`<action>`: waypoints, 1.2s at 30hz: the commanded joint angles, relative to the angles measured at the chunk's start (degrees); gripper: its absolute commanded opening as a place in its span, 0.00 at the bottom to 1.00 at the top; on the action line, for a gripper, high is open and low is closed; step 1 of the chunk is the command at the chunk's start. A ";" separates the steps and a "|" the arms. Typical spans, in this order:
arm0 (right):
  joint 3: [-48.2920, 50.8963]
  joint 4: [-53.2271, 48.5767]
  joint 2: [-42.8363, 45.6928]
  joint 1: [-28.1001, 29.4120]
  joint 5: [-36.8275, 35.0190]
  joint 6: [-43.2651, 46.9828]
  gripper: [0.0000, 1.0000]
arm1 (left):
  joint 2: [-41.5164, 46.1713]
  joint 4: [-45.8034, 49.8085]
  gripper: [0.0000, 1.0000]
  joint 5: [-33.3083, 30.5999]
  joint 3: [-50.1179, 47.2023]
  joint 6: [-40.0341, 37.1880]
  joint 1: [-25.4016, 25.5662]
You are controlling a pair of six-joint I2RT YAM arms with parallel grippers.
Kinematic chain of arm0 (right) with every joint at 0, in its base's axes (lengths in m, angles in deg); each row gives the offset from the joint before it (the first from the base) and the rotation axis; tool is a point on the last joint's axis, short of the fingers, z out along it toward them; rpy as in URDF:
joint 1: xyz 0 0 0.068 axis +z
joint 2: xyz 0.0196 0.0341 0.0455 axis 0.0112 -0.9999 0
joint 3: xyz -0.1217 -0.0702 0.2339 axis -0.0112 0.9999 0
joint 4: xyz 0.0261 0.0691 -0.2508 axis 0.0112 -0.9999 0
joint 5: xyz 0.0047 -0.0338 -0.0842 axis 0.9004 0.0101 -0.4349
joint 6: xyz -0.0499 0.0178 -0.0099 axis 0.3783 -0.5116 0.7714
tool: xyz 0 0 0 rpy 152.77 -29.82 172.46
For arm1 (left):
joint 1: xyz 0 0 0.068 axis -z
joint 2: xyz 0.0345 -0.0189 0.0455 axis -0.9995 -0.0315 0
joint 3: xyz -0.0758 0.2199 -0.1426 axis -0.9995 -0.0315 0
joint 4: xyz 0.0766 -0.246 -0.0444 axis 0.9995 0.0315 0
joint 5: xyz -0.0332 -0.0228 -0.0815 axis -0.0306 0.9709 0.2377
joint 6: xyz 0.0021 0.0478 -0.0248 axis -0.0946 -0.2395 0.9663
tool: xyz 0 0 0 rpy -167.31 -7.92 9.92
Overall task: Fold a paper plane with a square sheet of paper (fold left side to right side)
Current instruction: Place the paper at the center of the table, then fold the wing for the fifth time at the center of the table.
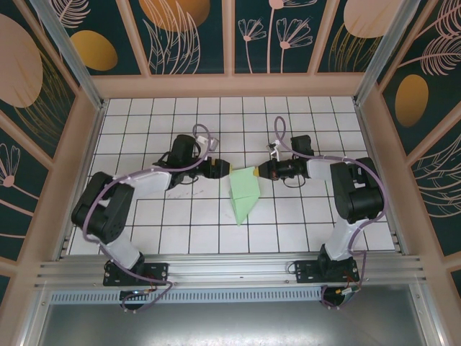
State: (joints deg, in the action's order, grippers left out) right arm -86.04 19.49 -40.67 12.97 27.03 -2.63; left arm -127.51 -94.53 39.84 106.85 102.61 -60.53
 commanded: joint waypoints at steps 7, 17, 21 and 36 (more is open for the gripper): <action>-4.95 -4.48 1.01 3.00 -5.19 -10.15 0.00 | 12.00 17.58 0.61 -22.60 -0.46 -7.35 12.21; -11.01 -9.19 -3.49 6.29 -10.48 -14.32 0.00 | 11.89 22.24 0.64 -38.07 -0.29 -0.10 28.13; -11.41 -9.18 -3.93 6.35 -10.90 -15.52 0.00 | 7.56 26.63 0.67 -47.41 2.93 1.63 33.51; -11.40 -8.67 -4.70 6.82 -10.13 -15.67 0.00 | -13.42 43.07 0.74 -67.48 18.35 9.33 40.72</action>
State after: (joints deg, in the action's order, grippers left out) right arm -95.81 11.55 -44.64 19.35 16.74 -17.63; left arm -139.58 -57.37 -22.56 123.26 109.10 -19.97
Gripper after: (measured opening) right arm 0.059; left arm 0.739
